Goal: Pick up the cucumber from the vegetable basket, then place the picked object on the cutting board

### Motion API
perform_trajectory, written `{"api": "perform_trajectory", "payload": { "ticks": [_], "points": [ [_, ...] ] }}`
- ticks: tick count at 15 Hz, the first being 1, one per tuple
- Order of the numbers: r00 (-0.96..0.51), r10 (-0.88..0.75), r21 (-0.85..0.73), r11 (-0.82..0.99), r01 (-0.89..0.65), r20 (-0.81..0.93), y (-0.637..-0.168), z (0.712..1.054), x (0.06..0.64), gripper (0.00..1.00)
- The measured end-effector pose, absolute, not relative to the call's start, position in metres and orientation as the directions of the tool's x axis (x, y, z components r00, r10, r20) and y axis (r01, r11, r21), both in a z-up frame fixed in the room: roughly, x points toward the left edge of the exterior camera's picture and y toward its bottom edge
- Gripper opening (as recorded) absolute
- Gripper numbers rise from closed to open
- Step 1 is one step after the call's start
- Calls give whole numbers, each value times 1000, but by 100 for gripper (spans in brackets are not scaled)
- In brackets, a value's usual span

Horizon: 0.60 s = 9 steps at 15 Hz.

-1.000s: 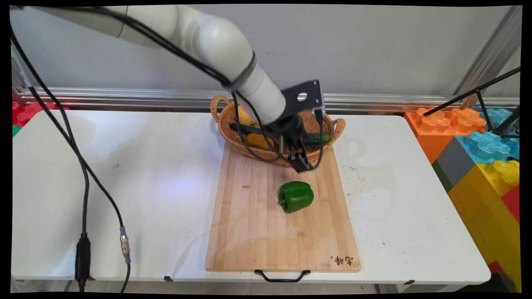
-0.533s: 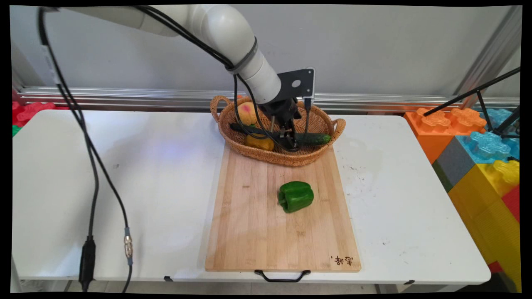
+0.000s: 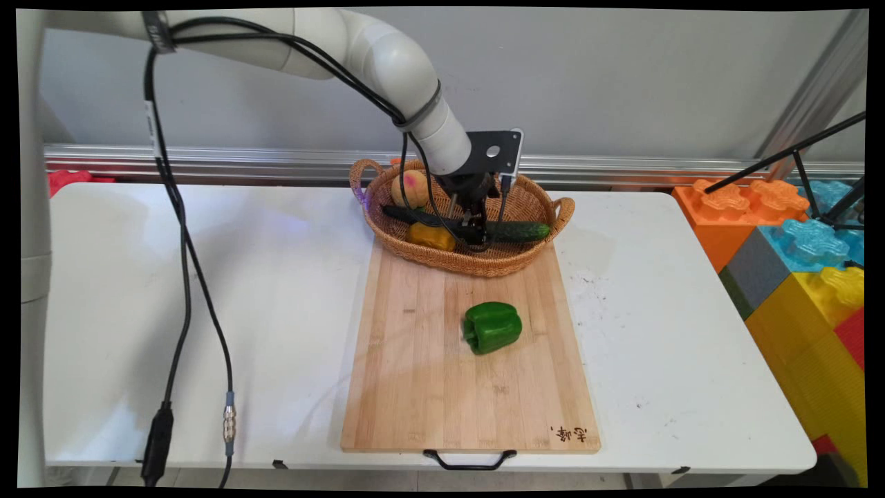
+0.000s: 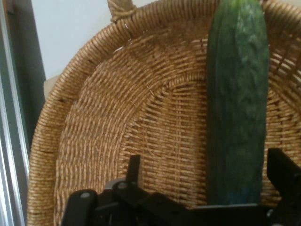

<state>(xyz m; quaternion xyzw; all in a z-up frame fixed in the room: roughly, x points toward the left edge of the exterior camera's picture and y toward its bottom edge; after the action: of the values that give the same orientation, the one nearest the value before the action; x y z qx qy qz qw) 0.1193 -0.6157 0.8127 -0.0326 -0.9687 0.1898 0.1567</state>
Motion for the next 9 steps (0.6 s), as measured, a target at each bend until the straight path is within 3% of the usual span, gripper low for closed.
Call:
{"api": "perform_trajectory", "payload": {
  "ticks": [3, 4, 9],
  "points": [
    [-950, 131, -367, 930, 19, 283, -621, 804, 121, 100],
    [-950, 134, -360, 933, 25, 281, -621, 801, 121, 0],
    [-949, 137, -346, 938, 31, 285, -619, 798, 122, 0]
  ]
}}
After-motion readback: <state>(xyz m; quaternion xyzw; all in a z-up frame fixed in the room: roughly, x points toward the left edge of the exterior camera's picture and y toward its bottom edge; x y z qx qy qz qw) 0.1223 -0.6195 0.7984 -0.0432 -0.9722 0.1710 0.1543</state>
